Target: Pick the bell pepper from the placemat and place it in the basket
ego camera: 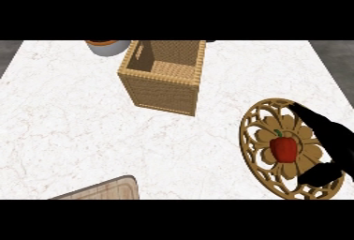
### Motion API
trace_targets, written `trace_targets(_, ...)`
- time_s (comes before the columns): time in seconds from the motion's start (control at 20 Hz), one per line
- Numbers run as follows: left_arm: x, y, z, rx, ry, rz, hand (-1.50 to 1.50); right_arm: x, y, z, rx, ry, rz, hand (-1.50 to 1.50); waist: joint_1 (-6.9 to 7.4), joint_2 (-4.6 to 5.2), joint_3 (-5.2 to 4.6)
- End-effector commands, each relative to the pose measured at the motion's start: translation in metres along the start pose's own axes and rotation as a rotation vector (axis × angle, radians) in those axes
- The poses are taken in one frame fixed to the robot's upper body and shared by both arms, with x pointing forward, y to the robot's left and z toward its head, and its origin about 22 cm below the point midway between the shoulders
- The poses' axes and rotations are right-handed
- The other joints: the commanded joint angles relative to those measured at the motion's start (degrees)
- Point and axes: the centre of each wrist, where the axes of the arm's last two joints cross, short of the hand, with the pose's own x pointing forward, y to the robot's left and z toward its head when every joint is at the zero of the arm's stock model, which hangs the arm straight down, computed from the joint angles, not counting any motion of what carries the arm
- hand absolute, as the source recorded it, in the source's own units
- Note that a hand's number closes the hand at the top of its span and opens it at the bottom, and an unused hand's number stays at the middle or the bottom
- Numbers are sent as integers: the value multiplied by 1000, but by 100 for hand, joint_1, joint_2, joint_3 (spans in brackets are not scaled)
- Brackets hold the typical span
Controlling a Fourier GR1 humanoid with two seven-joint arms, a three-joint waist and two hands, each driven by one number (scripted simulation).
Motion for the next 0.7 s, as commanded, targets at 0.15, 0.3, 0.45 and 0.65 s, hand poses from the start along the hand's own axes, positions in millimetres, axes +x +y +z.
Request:
trace_targets(0.15, 115, 25, -47, 124, -629, -27, 0, -2, 12, -4, 16, 45, 20, -150, -70, -5, 9)
trace_targets(0.3, 113, 21, -49, 109, -630, -29, 0, -7, 19, -5, 31, 57, 17, -150, -86, -2, 12)
trace_targets(0.45, 115, 22, -48, 123, -633, -36, 0, -6, 27, -4, 60, 49, 17, -150, -83, -13, 19)
trace_targets(0.65, 116, 21, -49, 110, -638, -29, 0, -6, 39, -5, 112, 45, 20, 150, -45, 12, 18)
